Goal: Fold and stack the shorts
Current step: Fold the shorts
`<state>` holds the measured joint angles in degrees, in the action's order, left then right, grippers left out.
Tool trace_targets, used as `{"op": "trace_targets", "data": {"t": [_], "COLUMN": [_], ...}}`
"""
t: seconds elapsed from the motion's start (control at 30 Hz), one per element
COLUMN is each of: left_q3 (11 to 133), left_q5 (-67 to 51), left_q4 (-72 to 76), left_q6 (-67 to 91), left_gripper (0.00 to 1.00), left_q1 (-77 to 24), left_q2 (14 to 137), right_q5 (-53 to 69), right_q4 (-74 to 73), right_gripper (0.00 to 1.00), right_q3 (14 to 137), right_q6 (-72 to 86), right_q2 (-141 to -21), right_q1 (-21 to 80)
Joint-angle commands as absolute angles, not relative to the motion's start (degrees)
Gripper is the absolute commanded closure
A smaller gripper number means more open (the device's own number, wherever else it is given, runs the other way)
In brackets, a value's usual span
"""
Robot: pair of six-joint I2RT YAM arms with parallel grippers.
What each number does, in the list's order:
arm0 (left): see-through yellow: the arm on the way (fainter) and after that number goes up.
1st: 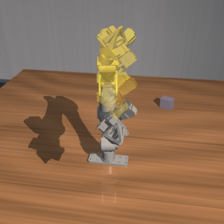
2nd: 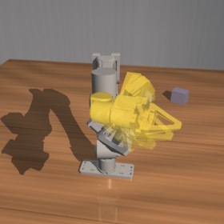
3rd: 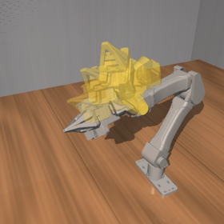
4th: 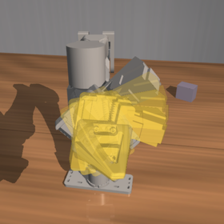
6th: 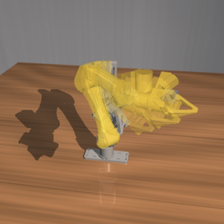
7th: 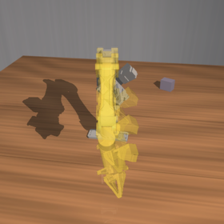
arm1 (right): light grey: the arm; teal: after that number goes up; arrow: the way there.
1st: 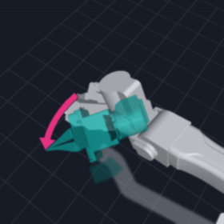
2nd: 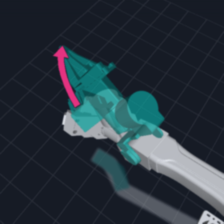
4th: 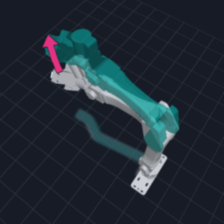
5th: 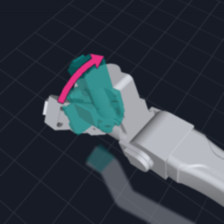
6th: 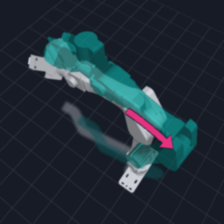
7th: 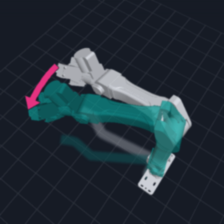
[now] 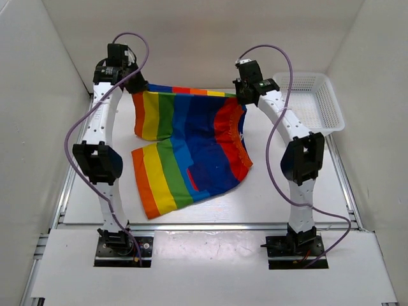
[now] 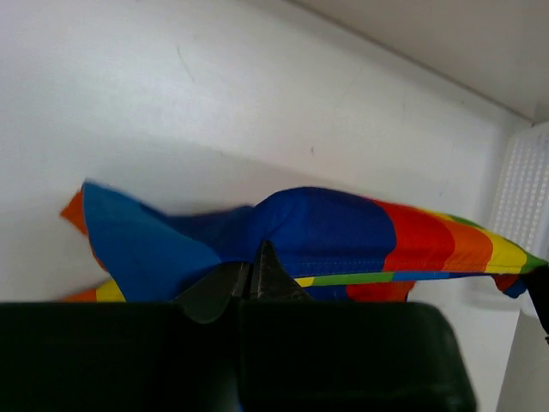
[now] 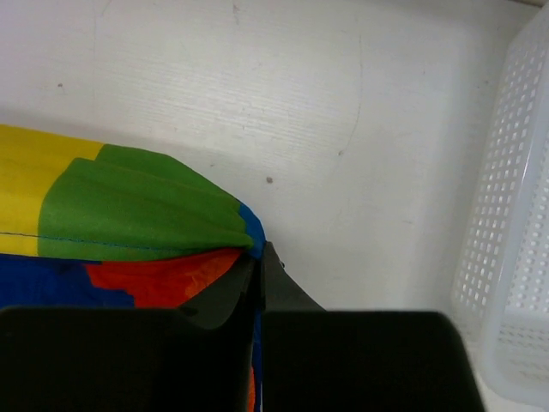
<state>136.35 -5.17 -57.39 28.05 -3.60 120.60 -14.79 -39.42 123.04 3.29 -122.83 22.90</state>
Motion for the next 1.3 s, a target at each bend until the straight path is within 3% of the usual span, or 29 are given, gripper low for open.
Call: {"op": "trace_targets", "data": {"t": [0.0,0.3,0.6,0.77,1.03,1.1,1.13,1.17,1.2,1.27], "left_q3": [129.1,87.5,62.9,53.7,50.6,48.8,47.9,46.5,46.5,46.5], "left_q5": [-2.5,-0.1,-0.9,-6.0,-8.6,-12.6,-14.2,-16.1,-18.5,-18.5], "left_q4": [-57.2,-58.4,-67.8,-70.0,-73.8,-74.5,-74.5,-74.5,-74.5,-76.5], "left_q6": [26.3,31.8,44.2,51.1,50.8,49.1,48.3,46.2,45.2,43.1], "left_gripper": [0.9,0.9,0.9,0.9,0.9,0.79,0.57,0.41,0.24,0.0], "left_q1": [-2.0,-4.7,-5.2,-9.2,-15.8,-17.0,-17.9,-18.5,-18.5,-18.5], "left_q2": [108.7,73.4,52.0,42.9,40.9,40.9,40.9,41.4,41.4,42.8], "right_q5": [-18.4,-16.2,-26.4,-27.6,-30.1,-30.8,-31.7,-31.7,-31.7,-31.7], "right_q4": [-43.3,-38.8,-39.4,-39.4,-43.7,-44.8,-46.1,-46.8,-46.8,-48.0], "right_gripper": [1.0,1.0,1.0,1.0,1.0,0.92,0.89,0.83,0.7,0.52], "right_q3": [117.4,85.6,58.7,52.1,54.9,54.9,54.9,54.9,54.9,54.9], "right_q6": [4.2,11.4,23.5,27.7,30.8,32.4,33.5,33.5,33.5,33.5], "right_q2": [-113.9,-92.7,-76.6,-72.3,-71.6,-70.5,-68.7,-67.5,-64.9,-61.8], "right_q1": [19.8,22.8,29.7,29.7,29.7,29.7,29.7,29.7,30.2,30.2]}}
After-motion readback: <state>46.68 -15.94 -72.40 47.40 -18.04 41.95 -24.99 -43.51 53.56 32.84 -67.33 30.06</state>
